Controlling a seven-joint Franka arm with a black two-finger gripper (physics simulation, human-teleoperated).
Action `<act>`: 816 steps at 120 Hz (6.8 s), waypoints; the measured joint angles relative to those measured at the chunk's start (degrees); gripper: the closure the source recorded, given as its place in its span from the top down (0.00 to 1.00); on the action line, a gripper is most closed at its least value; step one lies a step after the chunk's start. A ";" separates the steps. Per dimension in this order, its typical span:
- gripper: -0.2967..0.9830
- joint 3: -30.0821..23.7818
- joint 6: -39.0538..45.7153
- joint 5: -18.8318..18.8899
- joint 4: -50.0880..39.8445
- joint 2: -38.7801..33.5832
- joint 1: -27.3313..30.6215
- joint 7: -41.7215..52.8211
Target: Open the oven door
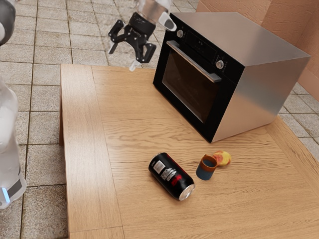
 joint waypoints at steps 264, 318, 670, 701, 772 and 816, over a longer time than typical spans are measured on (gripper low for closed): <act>0.77 -8.06 81.51 -4.16 -23.02 -6.03 9.30 -60.94; 0.77 -8.77 79.63 -3.93 -24.50 -5.80 8.79 -44.38; 0.72 -2.72 79.69 -10.66 -24.01 2.56 12.58 -20.26; 0.72 -2.33 79.67 -10.71 -25.24 1.51 12.58 -20.23; 0.72 -0.93 79.66 -11.30 -30.53 -3.25 12.49 -20.25; 0.71 0.77 79.58 -11.63 -36.62 -7.86 12.25 -20.37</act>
